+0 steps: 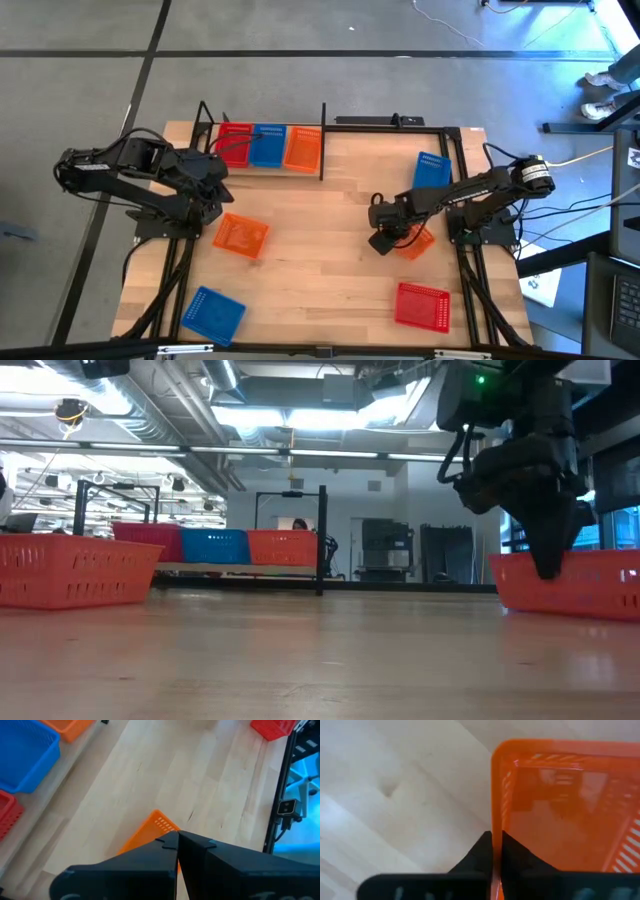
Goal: Stack baskets on shelf by color
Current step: Stack the right orange bin on the orange bin on the shelf
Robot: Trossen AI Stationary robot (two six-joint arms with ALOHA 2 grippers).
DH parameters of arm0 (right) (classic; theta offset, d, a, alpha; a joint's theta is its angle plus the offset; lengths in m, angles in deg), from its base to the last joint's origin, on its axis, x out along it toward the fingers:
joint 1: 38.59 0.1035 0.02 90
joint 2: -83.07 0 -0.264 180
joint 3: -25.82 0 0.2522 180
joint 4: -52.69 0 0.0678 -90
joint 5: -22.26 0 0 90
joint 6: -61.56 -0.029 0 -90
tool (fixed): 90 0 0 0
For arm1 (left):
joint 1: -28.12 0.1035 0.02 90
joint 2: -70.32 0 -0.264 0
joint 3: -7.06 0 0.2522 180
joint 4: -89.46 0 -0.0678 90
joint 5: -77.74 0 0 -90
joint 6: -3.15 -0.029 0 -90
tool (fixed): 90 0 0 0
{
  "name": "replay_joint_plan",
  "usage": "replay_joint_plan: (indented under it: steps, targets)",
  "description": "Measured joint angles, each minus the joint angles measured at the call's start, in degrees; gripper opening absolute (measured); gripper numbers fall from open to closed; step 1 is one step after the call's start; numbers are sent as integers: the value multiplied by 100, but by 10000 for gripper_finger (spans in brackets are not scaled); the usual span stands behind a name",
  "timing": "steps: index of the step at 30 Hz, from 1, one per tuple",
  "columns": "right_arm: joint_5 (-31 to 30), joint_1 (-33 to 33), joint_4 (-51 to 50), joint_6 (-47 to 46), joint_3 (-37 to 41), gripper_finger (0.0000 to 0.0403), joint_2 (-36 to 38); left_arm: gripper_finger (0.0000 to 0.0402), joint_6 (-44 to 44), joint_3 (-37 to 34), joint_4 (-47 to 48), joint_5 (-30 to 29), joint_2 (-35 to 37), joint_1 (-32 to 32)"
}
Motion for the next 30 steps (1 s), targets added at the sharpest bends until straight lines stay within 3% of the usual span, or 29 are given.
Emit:
replay_joint_plan:
  steps: [7, 17, 26, 30]
  targets:
    - [-253, -18, -513, 613, -952, 5, 0, 6, -79, 0, 0, 111, -42, 2]
    - [-1432, -26, -1741, 1982, -2762, 2, -2, 81, -597, -4, -91, -322, -345, 2]
    - [-2126, 280, -2195, 4455, -3457, 1, -2, 94, -4880, -1, -938, -958, -724, 0]
    - [-2194, 389, -2498, 5579, -3685, 1, -2, 94, -5971, 3, -1982, -1759, -899, 2]
